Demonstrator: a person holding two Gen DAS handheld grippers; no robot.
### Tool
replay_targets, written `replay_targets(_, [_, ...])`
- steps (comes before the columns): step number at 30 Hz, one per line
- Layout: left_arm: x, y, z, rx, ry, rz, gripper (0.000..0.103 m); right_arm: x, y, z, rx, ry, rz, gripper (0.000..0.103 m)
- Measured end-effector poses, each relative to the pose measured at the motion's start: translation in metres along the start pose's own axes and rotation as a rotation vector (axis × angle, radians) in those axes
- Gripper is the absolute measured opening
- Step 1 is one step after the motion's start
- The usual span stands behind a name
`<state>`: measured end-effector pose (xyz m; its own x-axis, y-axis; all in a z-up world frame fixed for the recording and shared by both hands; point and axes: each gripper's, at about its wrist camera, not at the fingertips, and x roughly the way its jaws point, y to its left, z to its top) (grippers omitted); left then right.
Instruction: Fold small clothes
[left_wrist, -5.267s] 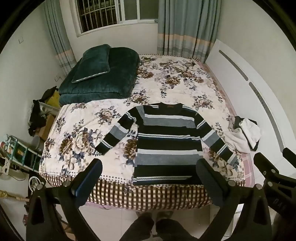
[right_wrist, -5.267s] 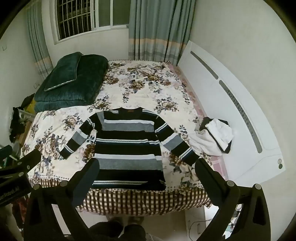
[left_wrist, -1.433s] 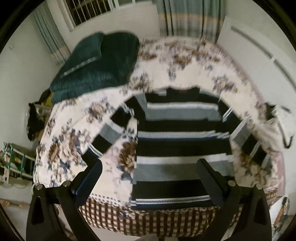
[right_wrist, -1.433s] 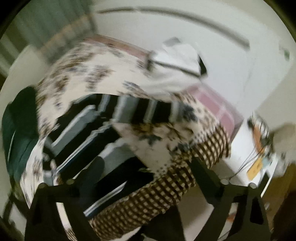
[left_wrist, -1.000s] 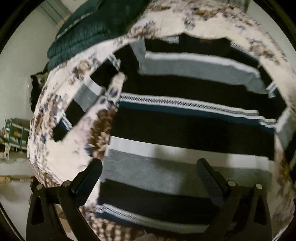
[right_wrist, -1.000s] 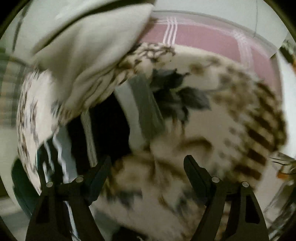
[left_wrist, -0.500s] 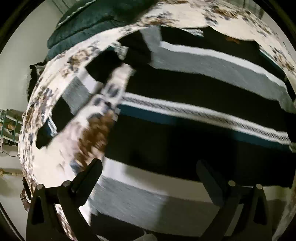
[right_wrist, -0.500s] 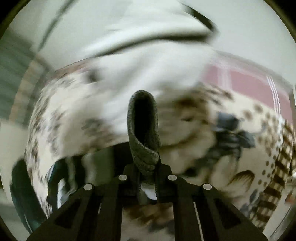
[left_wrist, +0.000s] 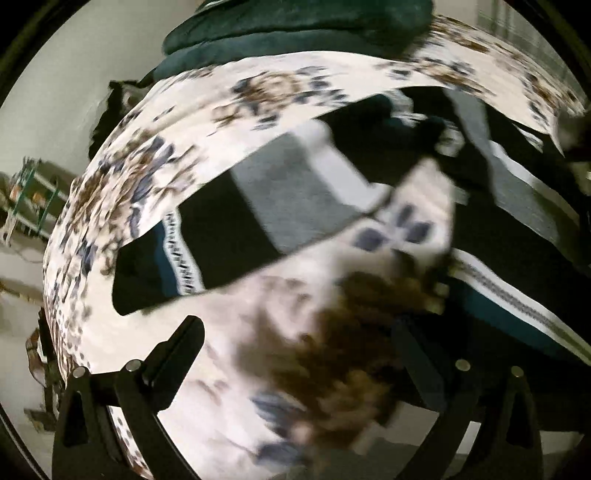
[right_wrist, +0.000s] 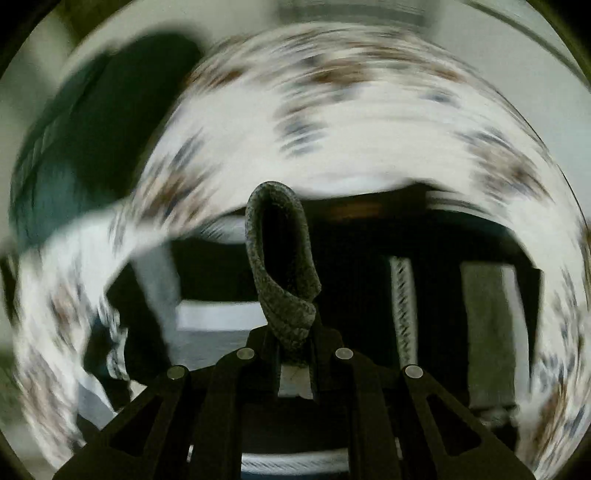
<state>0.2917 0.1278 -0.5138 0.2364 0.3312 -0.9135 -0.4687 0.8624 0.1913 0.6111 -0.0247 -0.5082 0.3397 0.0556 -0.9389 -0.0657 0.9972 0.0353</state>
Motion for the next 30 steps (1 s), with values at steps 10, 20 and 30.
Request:
replay_targets(10, [0.016,0.062,0.009,-0.086,-0.006,-0.015,0.103,0.049,0.065,-0.038,-0.098,0.152,0.035,0.028])
replay_targets(20, [0.030,0.180,-0.013,-0.336,0.104,-0.162,0.103,-0.029,-0.074,-0.119,0.226,0.193,0.185,0.074])
replay_targets(30, [0.103,0.220,-0.002,-0.650,0.137,-0.415,0.030,0.003,-0.134,-0.195,0.370,0.292,0.104,0.074])
